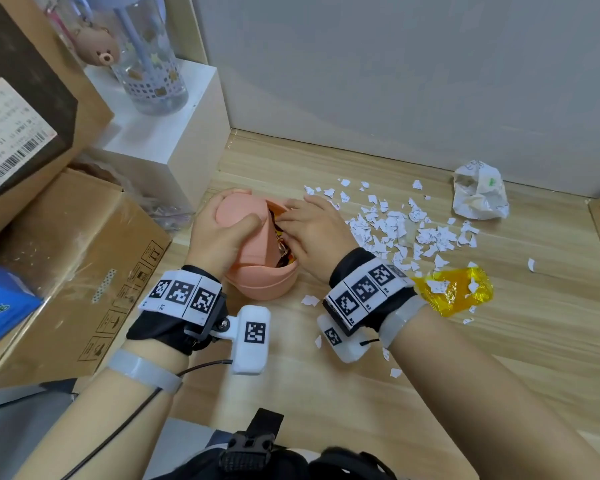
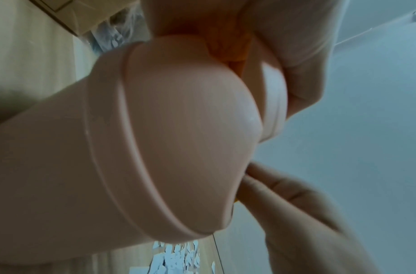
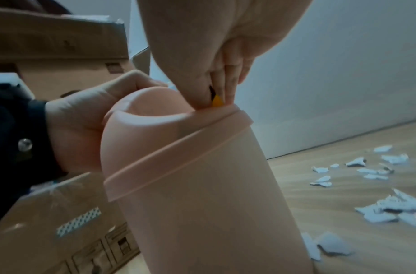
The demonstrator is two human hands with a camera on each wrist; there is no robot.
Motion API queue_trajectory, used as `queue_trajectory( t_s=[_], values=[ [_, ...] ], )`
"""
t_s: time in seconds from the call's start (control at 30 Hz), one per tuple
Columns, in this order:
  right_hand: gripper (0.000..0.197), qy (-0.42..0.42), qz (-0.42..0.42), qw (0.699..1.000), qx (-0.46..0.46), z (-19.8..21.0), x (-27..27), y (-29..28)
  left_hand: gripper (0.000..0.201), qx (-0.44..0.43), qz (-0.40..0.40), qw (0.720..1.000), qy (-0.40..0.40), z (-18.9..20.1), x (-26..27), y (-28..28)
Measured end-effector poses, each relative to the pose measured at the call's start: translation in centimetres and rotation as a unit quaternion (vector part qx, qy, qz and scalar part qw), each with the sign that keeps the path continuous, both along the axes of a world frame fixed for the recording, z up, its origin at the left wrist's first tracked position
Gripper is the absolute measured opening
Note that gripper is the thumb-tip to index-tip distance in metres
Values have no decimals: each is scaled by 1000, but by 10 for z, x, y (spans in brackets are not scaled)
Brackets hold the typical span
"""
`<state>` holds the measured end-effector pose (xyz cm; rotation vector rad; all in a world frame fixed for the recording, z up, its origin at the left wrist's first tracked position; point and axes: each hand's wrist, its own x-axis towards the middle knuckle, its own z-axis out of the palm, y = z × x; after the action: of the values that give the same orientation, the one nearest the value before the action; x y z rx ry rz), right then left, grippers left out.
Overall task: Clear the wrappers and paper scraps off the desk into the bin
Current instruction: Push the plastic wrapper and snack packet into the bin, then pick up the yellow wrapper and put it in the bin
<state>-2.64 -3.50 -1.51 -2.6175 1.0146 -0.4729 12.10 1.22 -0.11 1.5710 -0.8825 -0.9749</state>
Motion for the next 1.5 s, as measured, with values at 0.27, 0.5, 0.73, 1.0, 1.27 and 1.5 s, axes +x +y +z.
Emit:
queue_trajectory(
  t_s=[0.27,0.5,0.73,1.0,1.27,1.5],
  values=[
    [38,341,30,929,141,10,17,-5,44,19,-7,1000,-1,2,-1,-2],
    [30,418,22,899,131,13,25,-9,44,38,8,999,-3,6,-3,1],
    [25,-83,-117,977,160,15,-43,0,41,45,6,999,5,9,-16,-9],
    [88,43,-554,785,273,-41,-185,13,28,49,-9,999,4,2,-22,-20],
    [66,95,-534,764,348,-74,-227,35,27,55,-9,998,-15,9,-27,-18],
    [54,21,-492,828,267,-75,-209,41,29,52,-4,999,-13,11,-28,-18]
  ],
)
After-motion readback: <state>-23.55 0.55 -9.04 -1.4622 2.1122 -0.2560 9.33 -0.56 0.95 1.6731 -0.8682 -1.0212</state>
